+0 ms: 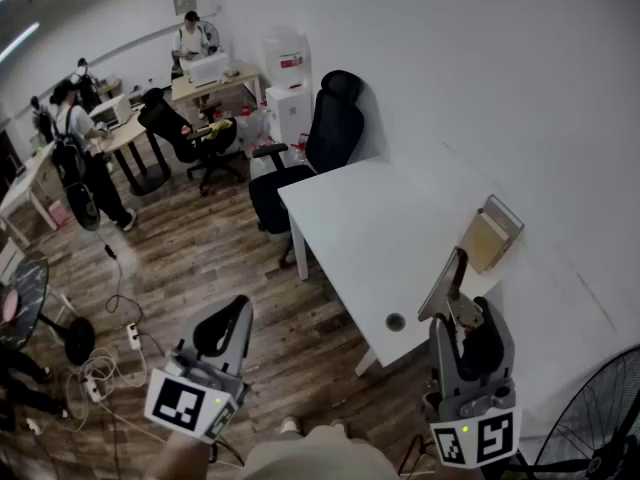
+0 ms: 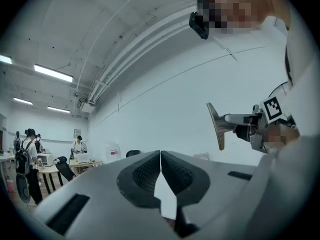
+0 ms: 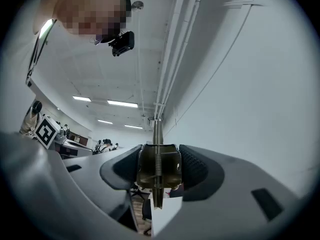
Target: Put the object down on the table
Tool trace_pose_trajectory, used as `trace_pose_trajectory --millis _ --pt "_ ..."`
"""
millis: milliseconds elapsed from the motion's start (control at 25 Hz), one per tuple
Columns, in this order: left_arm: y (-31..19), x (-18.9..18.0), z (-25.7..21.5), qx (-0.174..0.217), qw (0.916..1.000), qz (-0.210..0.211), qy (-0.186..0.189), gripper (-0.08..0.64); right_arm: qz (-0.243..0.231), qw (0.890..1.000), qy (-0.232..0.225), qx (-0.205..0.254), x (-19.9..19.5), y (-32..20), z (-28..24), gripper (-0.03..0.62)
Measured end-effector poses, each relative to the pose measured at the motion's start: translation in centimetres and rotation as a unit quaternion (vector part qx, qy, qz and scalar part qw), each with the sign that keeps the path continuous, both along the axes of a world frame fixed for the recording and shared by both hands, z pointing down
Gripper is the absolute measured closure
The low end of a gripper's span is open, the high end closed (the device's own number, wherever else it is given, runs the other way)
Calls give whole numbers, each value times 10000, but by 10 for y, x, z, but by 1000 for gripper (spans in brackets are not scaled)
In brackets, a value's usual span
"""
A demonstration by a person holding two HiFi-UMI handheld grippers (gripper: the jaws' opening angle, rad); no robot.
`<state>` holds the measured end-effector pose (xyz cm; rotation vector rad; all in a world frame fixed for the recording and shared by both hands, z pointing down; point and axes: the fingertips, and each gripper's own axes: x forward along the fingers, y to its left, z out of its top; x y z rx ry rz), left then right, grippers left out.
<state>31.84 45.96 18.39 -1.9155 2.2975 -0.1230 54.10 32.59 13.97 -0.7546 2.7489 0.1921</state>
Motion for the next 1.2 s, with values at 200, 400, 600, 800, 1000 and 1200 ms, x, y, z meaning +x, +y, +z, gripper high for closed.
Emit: trace_pose_trajectory --millis 200,400,600,800,1000,1200 --pt "-7 11 4 -38 10000 11 70 537 -6 9999 -30 -110 10 -8 6 348" --pt "-19 22 5 -96 9999 14 65 537 -31 9999 21 -154 19 -19 8 348" --pt "-27 28 7 -121 9999 -21 90 537 -116 9997 70 -211 21 -28 11 348" --pt "-30 35 15 -148 9998 -70 139 537 -231 9992 73 -333 22 -34 24 348" --pt "-33 31 25 -275 9993 -168 200 537 -413 9976 116 -546 12 -43 36 348" --pt "-45 16 27 -256 9992 -230 224 535 -479 9971 154 -576 -4 -59 40 348"
